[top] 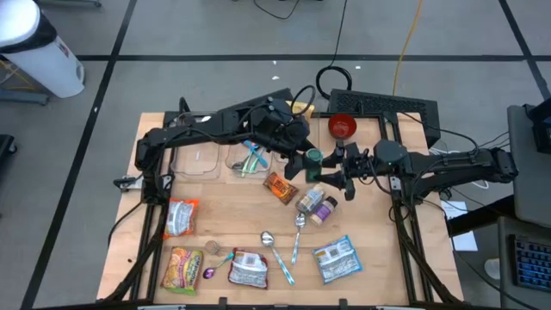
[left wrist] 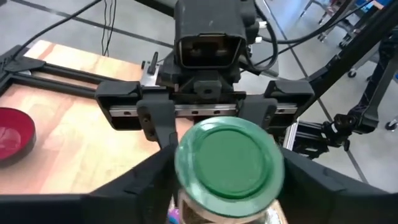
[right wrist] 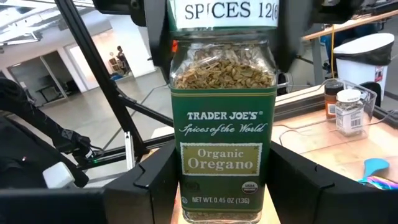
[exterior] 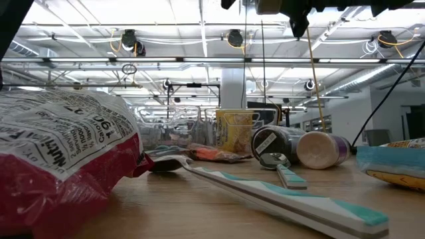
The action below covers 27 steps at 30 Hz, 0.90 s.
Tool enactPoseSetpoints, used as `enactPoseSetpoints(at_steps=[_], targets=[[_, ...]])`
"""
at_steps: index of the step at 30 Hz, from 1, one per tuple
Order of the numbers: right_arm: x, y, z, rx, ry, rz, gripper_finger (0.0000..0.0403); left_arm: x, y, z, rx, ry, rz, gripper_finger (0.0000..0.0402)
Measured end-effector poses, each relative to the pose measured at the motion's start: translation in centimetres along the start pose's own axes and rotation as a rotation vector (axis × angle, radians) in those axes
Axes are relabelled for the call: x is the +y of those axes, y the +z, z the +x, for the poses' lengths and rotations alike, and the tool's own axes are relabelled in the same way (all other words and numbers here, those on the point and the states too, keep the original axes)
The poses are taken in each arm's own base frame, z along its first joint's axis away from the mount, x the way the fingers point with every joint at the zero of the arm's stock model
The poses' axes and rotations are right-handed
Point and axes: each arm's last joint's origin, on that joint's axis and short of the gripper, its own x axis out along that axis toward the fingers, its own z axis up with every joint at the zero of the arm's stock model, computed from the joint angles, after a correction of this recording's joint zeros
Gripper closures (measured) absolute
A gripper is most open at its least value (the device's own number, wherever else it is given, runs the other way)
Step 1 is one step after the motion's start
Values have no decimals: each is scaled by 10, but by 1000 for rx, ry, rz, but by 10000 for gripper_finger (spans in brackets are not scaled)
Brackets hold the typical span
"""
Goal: Pick & Place Food Item
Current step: Put the green spice bottle into the left transparent bin
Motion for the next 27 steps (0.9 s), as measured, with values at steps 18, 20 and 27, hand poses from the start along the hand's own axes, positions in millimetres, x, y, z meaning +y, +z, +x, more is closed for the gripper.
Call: enactPoseSetpoints(at_steps=[18,20,27], targets=[[-1,0,0,2,-3,22,119,14,7,-16,-14,-12,-74,195],[0,0,0,3,2,25,104,15,9,-23,-9,-43,-129,195],[0,6,-3,-41,5,16,103,13,6,-43,59,-17,-184,195]])
